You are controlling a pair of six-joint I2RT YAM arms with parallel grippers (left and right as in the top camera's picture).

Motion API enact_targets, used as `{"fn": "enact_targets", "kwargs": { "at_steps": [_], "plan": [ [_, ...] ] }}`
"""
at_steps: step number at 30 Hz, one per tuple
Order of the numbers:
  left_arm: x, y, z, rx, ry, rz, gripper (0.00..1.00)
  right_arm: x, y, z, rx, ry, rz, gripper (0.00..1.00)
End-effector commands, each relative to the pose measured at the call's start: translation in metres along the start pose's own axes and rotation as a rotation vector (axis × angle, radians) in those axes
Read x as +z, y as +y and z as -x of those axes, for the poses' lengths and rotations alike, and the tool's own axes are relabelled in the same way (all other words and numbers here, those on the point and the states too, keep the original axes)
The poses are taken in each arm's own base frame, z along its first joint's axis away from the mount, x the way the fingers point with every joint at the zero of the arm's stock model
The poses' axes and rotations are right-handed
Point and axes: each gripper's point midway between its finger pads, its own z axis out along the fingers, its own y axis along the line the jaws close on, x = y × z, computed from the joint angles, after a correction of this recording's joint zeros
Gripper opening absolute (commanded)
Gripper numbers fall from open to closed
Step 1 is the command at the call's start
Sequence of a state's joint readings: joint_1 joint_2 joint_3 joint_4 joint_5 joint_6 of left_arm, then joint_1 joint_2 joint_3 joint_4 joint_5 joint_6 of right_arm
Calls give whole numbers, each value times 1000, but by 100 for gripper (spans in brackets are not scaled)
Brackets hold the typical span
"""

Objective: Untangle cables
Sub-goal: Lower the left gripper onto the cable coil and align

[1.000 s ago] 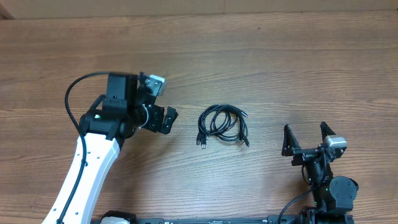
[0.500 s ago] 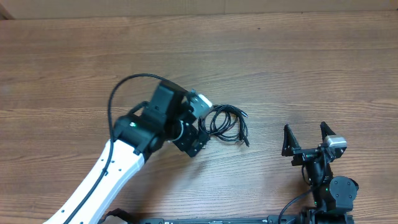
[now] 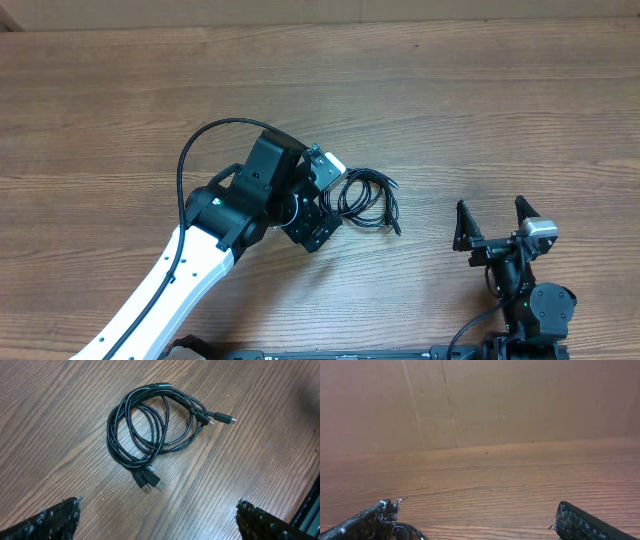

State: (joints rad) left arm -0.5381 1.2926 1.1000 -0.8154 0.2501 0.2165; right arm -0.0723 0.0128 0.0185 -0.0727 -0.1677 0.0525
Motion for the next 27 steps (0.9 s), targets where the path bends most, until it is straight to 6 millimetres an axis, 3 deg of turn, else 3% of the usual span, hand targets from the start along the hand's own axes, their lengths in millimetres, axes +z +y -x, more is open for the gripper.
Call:
{"fn": "enact_targets", "kwargs": {
  "at_steps": [1, 27],
  "plan": [
    [-5, 0, 10, 8, -25, 9, 100, 0, -2, -2, 2, -4, -11, 100],
    [-5, 0, 11, -3, -28, 9, 100, 0, -2, -2, 3, -4, -11, 100]
  ]
}}
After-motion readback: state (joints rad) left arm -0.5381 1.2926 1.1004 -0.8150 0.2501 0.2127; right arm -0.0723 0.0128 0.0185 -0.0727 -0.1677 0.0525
